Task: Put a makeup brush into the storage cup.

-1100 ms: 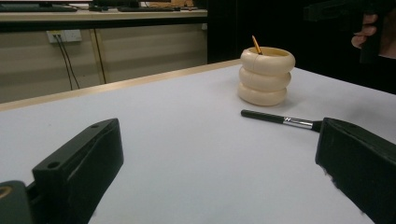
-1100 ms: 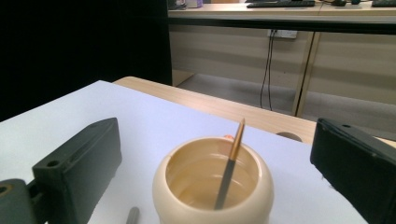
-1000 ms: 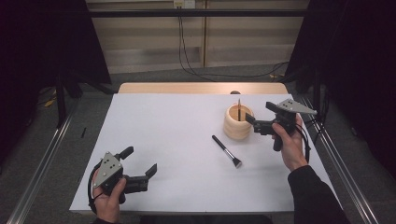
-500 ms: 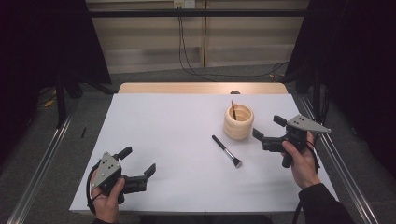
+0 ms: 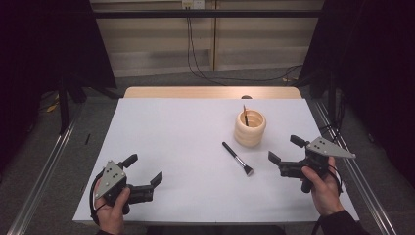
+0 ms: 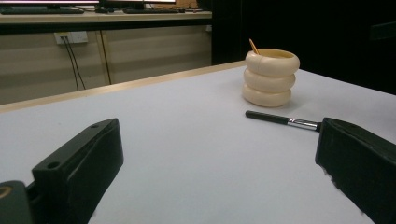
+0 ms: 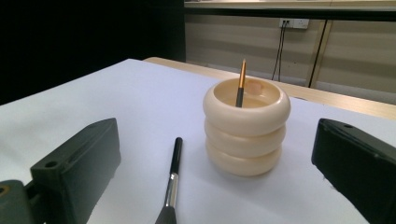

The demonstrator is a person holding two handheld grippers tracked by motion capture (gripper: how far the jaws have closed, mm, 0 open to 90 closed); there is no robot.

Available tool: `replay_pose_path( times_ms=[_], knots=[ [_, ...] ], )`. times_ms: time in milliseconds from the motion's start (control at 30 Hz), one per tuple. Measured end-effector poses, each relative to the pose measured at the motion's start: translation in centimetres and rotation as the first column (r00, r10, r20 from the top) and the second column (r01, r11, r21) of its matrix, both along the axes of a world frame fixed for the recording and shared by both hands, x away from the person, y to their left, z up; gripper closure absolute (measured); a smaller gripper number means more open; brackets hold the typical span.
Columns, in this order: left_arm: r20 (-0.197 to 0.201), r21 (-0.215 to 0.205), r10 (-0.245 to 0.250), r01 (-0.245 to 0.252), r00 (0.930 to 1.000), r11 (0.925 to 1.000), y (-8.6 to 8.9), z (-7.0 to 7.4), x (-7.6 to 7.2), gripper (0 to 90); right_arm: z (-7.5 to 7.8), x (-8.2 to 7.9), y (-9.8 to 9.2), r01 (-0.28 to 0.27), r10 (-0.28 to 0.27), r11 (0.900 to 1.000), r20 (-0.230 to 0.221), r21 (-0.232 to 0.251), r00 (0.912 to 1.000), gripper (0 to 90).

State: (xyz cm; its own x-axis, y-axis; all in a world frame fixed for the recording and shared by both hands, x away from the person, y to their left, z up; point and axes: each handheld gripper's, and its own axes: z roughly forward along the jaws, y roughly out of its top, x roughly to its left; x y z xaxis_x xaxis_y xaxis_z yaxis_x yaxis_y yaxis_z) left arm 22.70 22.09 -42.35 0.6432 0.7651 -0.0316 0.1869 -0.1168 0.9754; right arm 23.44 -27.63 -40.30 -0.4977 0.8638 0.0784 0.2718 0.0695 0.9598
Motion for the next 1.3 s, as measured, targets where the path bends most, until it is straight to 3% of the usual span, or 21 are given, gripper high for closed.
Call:
replay_pose_path(
  times_ms=[300, 433, 767, 1100, 1300],
  knots=[
    [-0.004, -0.010, 0.013, -0.013, 0.9999, 0.9999, 0.3, -0.1, -0.1, 1.0, -0.8, -2.4, -1.0, 0.033, -0.033, 0.999, -0.021, 0.005, 0.9992, 1.0],
    [-0.002, -0.006, 0.021, -0.021, 0.9998, 0.9998, 0.4, 0.0, -0.2, 1.0, -1.3, -3.3, -1.2, 0.042, -0.042, 0.999, -0.015, -0.011, 0.9990, 1.0],
    [0.008, -0.010, 0.028, -0.028, 0.9996, 0.9996, 0.8, 0.1, -0.5, 0.8, -2.2, -6.0, -1.7, 0.085, -0.085, 0.996, 0.015, 0.014, 0.9963, 0.4],
    [0.009, -0.009, 0.030, -0.030, 0.9995, 0.9995, 0.7, 0.1, -0.6, 0.9, -2.2, -6.1, -2.1, 0.087, -0.087, 0.996, 0.028, 0.020, 0.9958, 0.0],
    [0.004, -0.007, 0.034, -0.034, 0.9994, 0.9994, 0.8, 0.0, -0.5, 0.9, -2.0, -5.8, -1.7, 0.058, -0.058, 0.998, 0.023, 0.021, 0.9980, 0.0]
  ],
)
